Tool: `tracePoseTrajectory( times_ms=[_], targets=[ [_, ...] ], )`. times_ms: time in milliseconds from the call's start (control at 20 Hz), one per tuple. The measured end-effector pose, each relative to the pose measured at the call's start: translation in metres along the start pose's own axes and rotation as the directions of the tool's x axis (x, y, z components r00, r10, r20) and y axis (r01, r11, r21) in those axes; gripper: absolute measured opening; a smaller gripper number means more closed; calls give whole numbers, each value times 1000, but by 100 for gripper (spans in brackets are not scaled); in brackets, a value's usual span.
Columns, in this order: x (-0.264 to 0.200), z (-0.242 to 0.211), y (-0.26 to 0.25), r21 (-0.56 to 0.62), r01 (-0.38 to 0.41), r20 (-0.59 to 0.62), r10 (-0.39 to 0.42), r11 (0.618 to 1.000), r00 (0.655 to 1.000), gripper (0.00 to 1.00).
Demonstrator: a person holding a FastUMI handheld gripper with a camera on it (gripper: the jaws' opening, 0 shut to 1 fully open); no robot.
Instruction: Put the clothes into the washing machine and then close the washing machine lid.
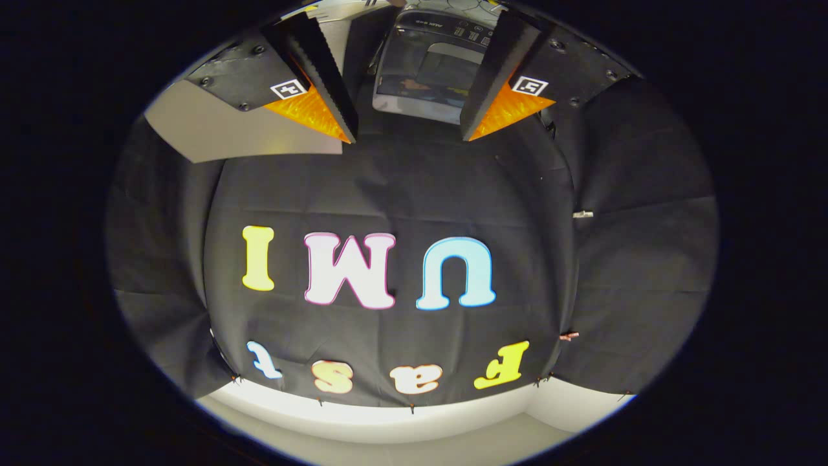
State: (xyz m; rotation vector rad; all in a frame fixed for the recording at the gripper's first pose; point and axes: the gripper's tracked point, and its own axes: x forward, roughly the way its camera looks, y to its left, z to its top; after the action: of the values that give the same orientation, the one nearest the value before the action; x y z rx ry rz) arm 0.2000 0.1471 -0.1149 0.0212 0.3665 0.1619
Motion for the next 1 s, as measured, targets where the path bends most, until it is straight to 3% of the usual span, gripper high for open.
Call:
tracePoseTrajectory(
  times_ms=[550,1000],
  targets=[
    [-116,79,-56,-28,51,279,-41,998,959,97],
    [-209,86,-91,-13,95,389,-82,995,918,96]
  ],
)
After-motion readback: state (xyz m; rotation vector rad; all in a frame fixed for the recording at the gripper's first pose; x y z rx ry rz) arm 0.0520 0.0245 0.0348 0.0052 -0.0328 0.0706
